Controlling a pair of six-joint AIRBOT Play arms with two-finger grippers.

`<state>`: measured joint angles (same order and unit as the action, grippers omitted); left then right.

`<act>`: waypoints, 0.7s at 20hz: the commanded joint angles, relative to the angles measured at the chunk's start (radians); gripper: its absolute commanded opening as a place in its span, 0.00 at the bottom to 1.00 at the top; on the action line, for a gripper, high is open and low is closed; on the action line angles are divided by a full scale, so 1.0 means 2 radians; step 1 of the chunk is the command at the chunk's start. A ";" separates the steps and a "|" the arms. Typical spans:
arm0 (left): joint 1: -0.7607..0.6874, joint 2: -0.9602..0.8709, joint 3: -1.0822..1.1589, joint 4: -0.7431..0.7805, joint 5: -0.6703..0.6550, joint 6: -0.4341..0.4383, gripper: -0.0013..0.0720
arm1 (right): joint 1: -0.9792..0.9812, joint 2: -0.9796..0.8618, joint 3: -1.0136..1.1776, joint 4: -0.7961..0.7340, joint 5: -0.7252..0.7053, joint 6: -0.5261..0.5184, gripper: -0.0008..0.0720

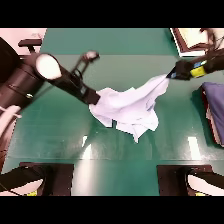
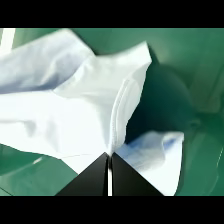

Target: Fold the shirts.

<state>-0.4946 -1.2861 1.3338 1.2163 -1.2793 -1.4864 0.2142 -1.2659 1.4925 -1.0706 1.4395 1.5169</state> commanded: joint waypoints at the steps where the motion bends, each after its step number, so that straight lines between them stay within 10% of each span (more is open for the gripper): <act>1: 0.000 -0.016 -0.100 -0.057 0.027 0.029 0.06 | 0.005 -0.010 -0.067 -0.015 -0.021 0.001 0.03; 5: 0.000 -0.016 -0.114 -0.158 0.015 0.084 0.06 | 0.004 -0.009 -0.076 -0.015 -0.030 0.001 0.03; 7: 0.000 -0.016 -0.114 -0.207 0.021 0.107 0.62 | 0.004 -0.009 -0.076 -0.015 -0.035 0.001 0.03; 14: 0.068 -0.016 0.003 -0.128 0.079 0.095 0.64 | 0.004 -0.009 -0.076 -0.015 -0.034 0.001 0.03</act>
<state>-0.4271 -1.3182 1.2415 0.8597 -1.2140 -1.2877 0.2218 -1.2835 1.3418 -1.1000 1.3727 1.5185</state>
